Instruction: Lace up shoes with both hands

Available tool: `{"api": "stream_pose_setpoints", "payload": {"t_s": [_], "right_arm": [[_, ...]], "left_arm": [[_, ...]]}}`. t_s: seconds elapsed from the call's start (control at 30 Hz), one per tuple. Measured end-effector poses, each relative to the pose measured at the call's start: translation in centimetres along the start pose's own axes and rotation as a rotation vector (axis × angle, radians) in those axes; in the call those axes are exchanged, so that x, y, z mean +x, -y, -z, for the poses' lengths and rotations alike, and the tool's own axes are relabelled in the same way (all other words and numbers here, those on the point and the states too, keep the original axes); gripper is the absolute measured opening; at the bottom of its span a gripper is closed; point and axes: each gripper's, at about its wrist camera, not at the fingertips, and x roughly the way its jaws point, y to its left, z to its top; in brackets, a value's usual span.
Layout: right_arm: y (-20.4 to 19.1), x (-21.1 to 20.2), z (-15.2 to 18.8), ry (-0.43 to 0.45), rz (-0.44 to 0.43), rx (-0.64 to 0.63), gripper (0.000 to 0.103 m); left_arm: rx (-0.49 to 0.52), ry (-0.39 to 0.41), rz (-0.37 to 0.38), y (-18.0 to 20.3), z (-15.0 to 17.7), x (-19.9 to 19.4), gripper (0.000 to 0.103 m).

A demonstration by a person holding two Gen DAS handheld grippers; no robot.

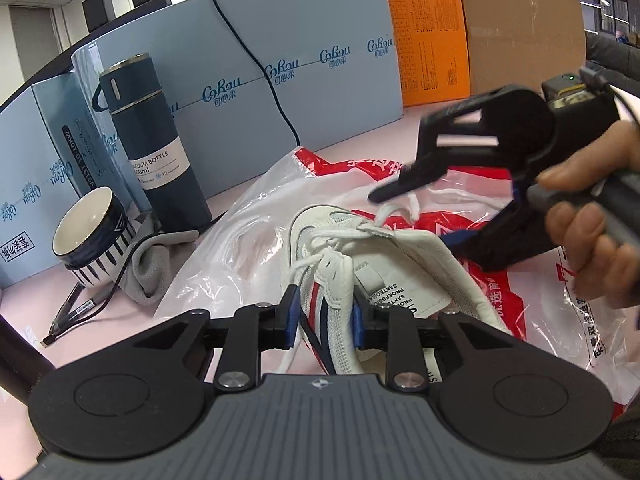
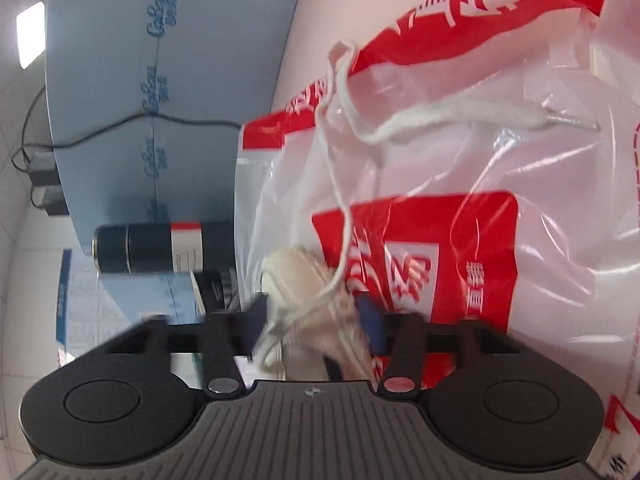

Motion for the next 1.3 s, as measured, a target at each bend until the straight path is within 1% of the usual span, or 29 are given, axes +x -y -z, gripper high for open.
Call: {"api": "stream_pose_setpoints", "payload": {"t_s": [0.03,0.07,0.17,0.3,0.37,0.43,0.5,0.53,0.57,0.6,0.63,0.67,0.7,0.73,0.8,0.83,0.87,0.9,0.93,1.07,1.1,1.17,1.23,1.3], "right_arm": [[0.3,0.0,0.1,0.026,-0.017,0.012,0.004],[0.6,-0.3,-0.1,0.044,-0.056,0.049,0.003],[0.9,-1.8,-0.7,0.082,-0.236,0.153,0.003],[0.4,-3.3,-1.2,0.082,-0.343,0.195,0.003],[0.1,-3.5,-1.1,0.064,-0.387,0.201,0.003],[0.0,-3.8,-0.9,0.059,-0.395,0.205,0.003],[0.1,-3.9,-1.0,0.057,-0.378,0.214,0.003],[0.2,-4.0,-1.0,0.057,-0.365,0.216,0.005],[0.1,-4.2,-1.3,0.071,-0.301,0.193,0.009],[0.2,-4.5,-1.5,0.091,-0.212,0.181,0.016],[0.2,-4.7,-1.7,0.111,-0.124,0.169,0.045],[0.3,-5.1,-1.8,0.130,-0.036,0.161,0.068],[0.2,-5.5,-1.8,0.145,0.038,0.138,0.068],[0.0,-5.8,-1.8,0.142,0.083,0.103,0.068],[-0.4,-6.2,-1.5,0.114,0.123,0.047,0.068],[-0.8,-6.4,-1.3,0.107,0.135,0.015,0.069],[-1.2,-6.7,-1.0,0.101,0.147,-0.018,0.069],[-1.8,-6.8,-0.6,0.101,0.152,-0.064,0.069],[-2.5,-6.9,-0.2,0.105,0.151,-0.118,0.069],[-5.5,-6.7,1.5,0.094,0.111,-0.347,0.069],[-6.3,-6.5,1.9,0.090,0.100,-0.406,0.070],[-7.7,-6.4,2.8,0.087,0.071,-0.511,0.075],[-8.8,-5.9,3.6,0.064,0.019,-0.602,0.077],[-9.7,-5.5,4.7,0.017,-0.015,-0.699,0.078]], "left_arm": [[0.003,-0.002,0.001,0.0,0.0,0.0,0.022],[-0.002,-0.004,0.000,-0.1,0.1,0.0,0.022],[-0.016,-0.008,0.004,-0.3,0.1,0.1,0.024],[-0.026,-0.012,0.013,-0.3,0.1,0.4,0.024],[-0.030,-0.014,0.013,-0.3,0.1,0.5,0.024],[-0.033,-0.018,0.012,-0.4,0.2,0.5,0.025],[-0.038,-0.017,0.012,-0.5,0.2,0.4,0.025],[-0.041,-0.017,0.011,-0.5,0.2,0.4,0.025],[-0.046,-0.018,0.012,-0.5,0.3,0.4,0.026],[-0.053,-0.019,0.012,-0.6,0.3,0.4,0.028],[-0.060,-0.020,0.012,-0.7,0.3,0.4,0.031],[-0.069,-0.022,0.013,-0.9,0.4,0.4,0.032],[-0.076,-0.020,0.018,-1.0,0.5,0.2,0.034],[-0.083,-0.018,0.024,-1.1,0.5,0.1,0.034],[-0.089,0.018,0.052,-1.4,0.8,-0.8,0.037],[-0.090,0.038,0.064,-1.6,1.0,-1.4,0.041],[-0.092,0.060,0.066,-1.8,1.2,-2.0,0.043],[-0.103,0.076,0.061,-2.0,1.5,-2.6,0.047],[-0.114,0.092,0.057,-2.3,1.8,-3.1,0.051],[-0.138,0.122,0.042,-3.0,3.5,-5.8,0.052],[-0.140,0.120,0.026,-3.0,4.0,-6.4,0.052],[-0.161,0.115,-0.003,-3.4,5.1,-7.7,0.052],[-0.212,0.103,-0.031,-4.2,6.3,-8.6,0.052],[-0.285,0.060,-0.081,-5.1,7.6,-8.9,0.052]]}}
